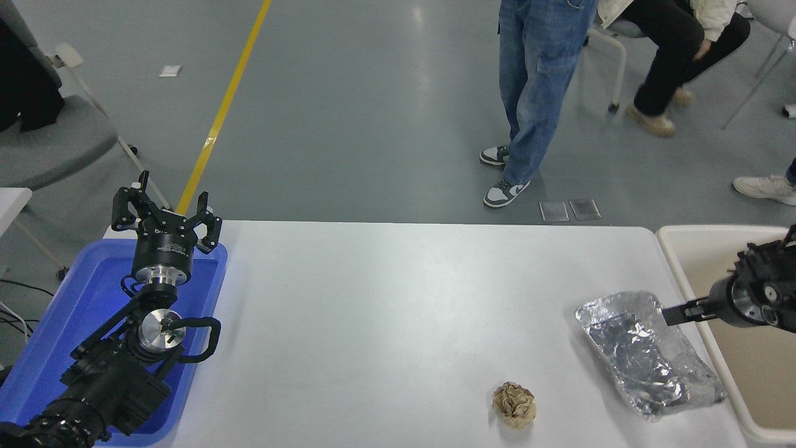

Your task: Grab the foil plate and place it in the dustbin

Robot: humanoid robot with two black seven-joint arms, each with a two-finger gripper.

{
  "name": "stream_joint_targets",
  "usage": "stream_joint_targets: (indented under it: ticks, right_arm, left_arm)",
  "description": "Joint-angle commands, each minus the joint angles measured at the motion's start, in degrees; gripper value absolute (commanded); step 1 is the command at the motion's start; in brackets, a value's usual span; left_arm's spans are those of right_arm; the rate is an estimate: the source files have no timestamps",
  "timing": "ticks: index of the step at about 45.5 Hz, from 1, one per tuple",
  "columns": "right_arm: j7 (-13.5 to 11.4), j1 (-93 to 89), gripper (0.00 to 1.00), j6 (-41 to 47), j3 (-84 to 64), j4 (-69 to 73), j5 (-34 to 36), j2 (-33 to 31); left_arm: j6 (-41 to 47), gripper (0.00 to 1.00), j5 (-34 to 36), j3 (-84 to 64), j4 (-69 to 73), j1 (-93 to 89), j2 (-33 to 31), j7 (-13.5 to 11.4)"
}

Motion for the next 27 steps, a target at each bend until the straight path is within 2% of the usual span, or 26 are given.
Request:
stream_joint_targets:
  ticks: [1, 8, 13, 16, 21, 24, 27]
  right_arm:
    - [0.9, -8.0, 1.0, -3.7, 5.5, -3.3, -0.8, 1.5]
    - [0.9, -8.8, 1.0, -3.7, 7.6, -3.7, -0.3, 2.0]
    - [0.9, -9.3, 1.0, -3.6, 8.2, -4.2, 3.4, 2.1]
    - [0.9, -9.8, 0.95, -3.6, 8.2, -5.3, 5.3, 2.6]
    - [1.0, -10.4, 0.68, -3.7, 8.4, -6.8, 7.0, 3.5]
    - [1.2, -10.6, 0.47, -3.7, 8.5, -6.9, 8.0, 3.5]
    - [1.2, -10.7, 0.34, -3.7, 8.5, -6.9, 8.2, 3.5]
  left_arm:
    - [0.0, 0.99, 0.1, 0.0, 0.0, 0.0, 0.0, 0.0]
    - [0.0, 0.99, 0.0, 0.0, 0.0, 0.0, 0.0, 0.0]
    - [0.0, 0.99, 0.0, 0.0, 0.0, 0.0, 0.0, 0.0]
    - [0.0, 0.99, 0.0, 0.0, 0.0, 0.0, 0.0, 0.0]
    - [0.0, 0.99, 0.1, 0.0, 0.0, 0.0, 0.0, 0.0]
    - [0.0, 0.99, 0.0, 0.0, 0.0, 0.0, 0.0, 0.0]
    - [0.0, 0.99, 0.1, 0.0, 0.0, 0.0, 0.0, 0.0]
